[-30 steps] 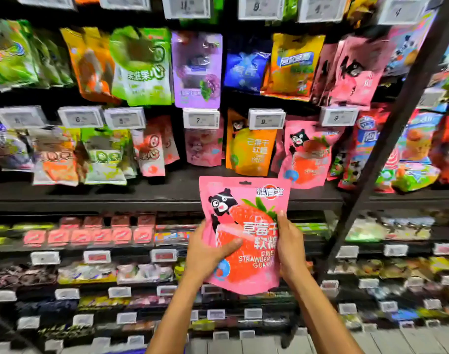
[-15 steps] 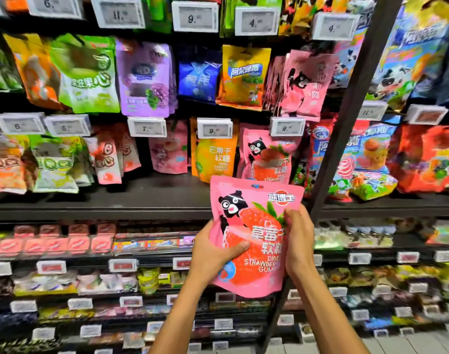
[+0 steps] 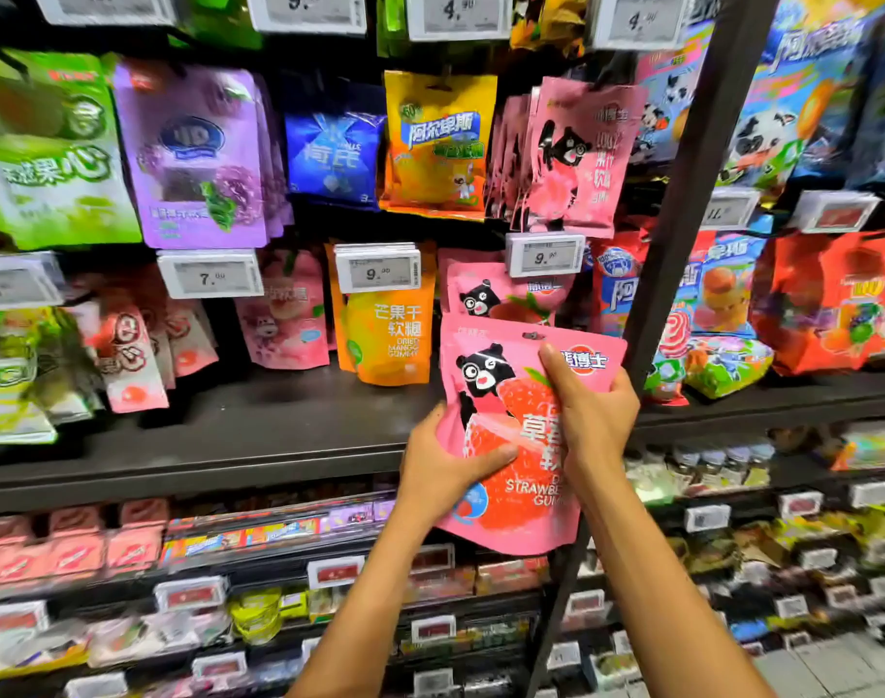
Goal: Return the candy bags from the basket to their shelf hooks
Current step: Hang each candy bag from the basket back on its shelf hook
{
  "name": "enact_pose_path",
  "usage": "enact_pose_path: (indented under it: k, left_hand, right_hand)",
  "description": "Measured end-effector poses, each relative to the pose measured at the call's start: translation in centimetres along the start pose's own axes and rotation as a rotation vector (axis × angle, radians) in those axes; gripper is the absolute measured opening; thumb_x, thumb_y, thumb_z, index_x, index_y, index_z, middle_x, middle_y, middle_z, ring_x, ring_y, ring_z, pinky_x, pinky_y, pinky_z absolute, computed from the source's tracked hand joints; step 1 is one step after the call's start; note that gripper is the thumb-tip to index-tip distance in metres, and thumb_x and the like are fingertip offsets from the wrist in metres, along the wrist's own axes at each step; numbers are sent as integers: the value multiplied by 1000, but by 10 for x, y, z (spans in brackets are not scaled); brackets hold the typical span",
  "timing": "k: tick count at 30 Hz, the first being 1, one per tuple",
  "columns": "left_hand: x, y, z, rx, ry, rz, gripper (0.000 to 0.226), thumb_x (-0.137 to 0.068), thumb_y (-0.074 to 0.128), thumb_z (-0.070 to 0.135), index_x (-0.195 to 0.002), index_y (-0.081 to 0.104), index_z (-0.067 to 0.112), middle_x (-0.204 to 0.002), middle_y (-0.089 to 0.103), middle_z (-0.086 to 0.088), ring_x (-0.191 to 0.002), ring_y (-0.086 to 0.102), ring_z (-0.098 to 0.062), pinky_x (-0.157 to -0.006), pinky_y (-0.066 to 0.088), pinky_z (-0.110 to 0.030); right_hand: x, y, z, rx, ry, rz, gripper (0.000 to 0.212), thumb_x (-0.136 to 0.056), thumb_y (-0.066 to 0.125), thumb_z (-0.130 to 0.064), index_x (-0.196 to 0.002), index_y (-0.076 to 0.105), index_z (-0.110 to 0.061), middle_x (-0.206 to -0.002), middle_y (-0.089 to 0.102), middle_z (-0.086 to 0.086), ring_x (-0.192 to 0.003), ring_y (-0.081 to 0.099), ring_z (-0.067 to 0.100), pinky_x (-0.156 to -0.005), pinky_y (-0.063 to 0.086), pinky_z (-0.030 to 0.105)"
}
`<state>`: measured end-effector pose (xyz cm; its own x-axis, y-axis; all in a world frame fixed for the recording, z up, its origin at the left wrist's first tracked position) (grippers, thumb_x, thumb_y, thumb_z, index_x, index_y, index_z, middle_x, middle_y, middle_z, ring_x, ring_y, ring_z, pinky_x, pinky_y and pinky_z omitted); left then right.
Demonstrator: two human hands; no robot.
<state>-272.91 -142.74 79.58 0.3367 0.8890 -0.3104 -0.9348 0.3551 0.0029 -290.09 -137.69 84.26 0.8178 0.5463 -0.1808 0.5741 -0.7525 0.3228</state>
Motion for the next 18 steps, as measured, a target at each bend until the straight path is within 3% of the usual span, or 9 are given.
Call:
enact_pose_path:
  k: [8,14,18]
  left_hand:
    - [-39,15,-4,36,2,27,58,-53,92,36,-105,66,29,-102,76,7,-93,73,-12,-76,58,-25]
    - [-62,25,-4,46,-8,101,56,-56,94,28,-105,66,25,-99,76,8,-92,73,-12,-74,58,-22]
    - [-76,29,-3,19,8,135,51,-62,90,11,-105,66,23,-94,75,16,-86,72,-5,-69,54,-15]
  right_hand:
    - [-53,19,12,64,72,49,70,-35,84,-76,-85,72,-30,-74,76,-9,-68,74,13,-75,61,46]
    - [-88,37,15,55,96,19,73,-30,83,-78,-86,72,-33,-74,75,-11,-69,74,13,-78,60,45]
    - [-102,47,12,57,63,-32,55,-40,87,-64,-83,72,-32,-72,75,-10,-64,73,12,-72,61,46]
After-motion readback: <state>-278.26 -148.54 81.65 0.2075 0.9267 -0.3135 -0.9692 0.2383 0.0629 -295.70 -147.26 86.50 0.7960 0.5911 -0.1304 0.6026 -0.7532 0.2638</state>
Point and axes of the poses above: each hand's wrist, its own x-axis away from the middle knuckle, its own y-axis out of the palm, z = x × y, the point moved 4 cm from there along -x, towards the middle knuckle
